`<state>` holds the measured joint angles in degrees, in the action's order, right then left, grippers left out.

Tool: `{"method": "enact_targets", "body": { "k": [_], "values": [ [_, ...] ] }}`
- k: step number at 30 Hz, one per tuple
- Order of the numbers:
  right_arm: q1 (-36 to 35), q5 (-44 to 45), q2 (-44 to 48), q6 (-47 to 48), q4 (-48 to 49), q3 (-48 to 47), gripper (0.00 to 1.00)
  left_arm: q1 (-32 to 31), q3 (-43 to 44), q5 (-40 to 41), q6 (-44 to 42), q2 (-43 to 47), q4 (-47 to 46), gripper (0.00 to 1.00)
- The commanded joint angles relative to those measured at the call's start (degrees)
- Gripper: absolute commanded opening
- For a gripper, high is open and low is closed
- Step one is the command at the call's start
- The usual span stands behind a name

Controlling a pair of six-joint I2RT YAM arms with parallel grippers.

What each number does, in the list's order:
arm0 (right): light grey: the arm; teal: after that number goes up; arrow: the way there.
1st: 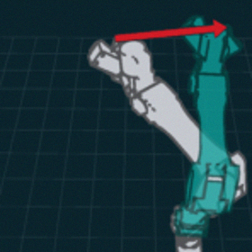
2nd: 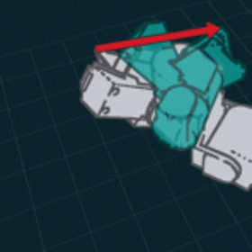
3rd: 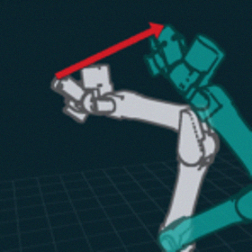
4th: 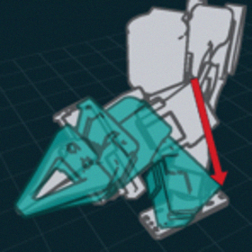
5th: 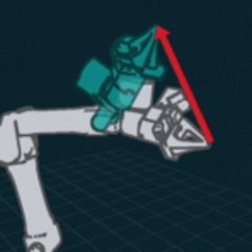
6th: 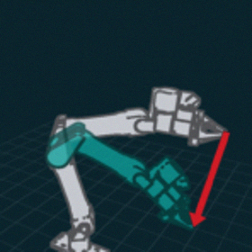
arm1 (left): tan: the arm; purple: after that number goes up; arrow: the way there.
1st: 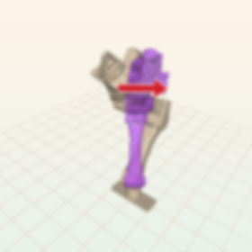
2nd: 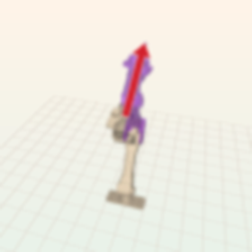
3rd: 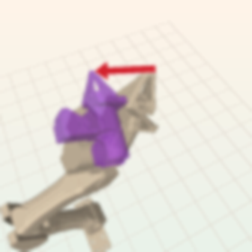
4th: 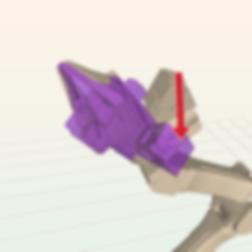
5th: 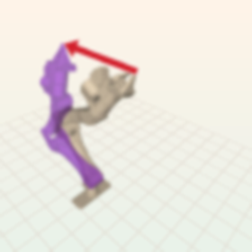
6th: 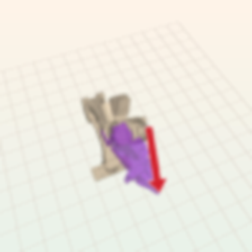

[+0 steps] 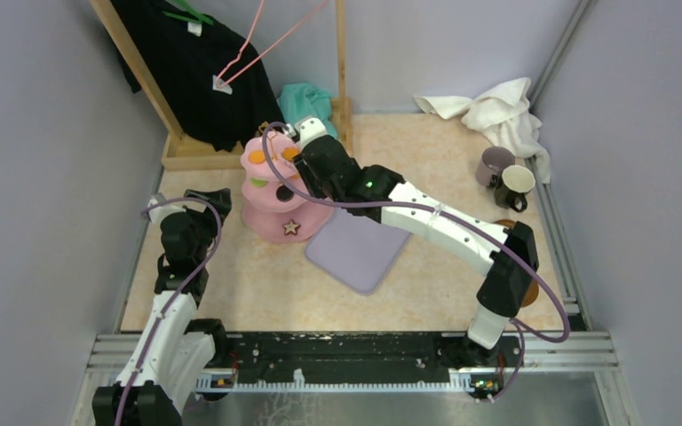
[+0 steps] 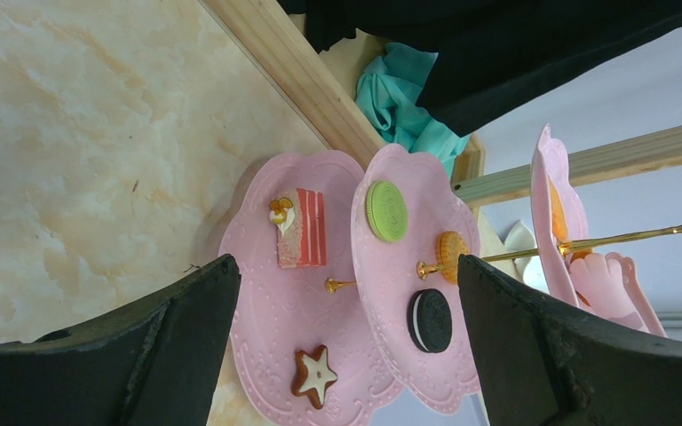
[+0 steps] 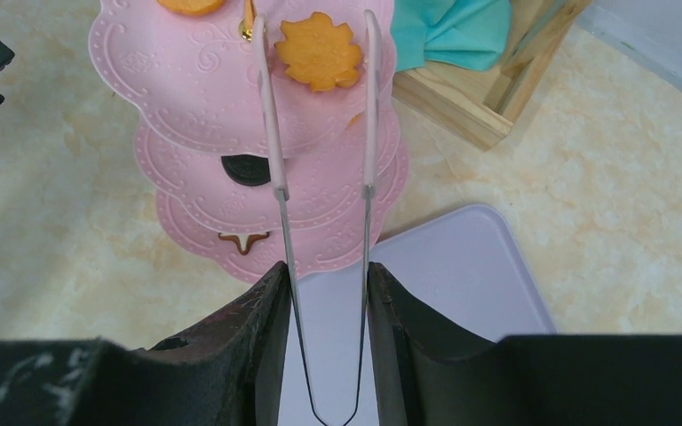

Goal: Serve the afternoon tea

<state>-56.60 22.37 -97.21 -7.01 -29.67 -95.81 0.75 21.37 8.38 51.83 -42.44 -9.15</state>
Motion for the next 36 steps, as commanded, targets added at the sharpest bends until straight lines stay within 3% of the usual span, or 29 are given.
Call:
{"method": "enact_targets", "body": {
  "k": [1,36],
  "values": [
    [-0.1,0.3,0.8,0.5,2.4,-3.0,0.36,0.2,-0.2,-0.6,0.1,0.0,-2.4,0.97],
    [-2.0,2.0,7.4,2.8,5.5,-1.7,0.34,0.2,0.2,-0.3,-0.2,-0.3,-2.3,0.97]
  ]
}}
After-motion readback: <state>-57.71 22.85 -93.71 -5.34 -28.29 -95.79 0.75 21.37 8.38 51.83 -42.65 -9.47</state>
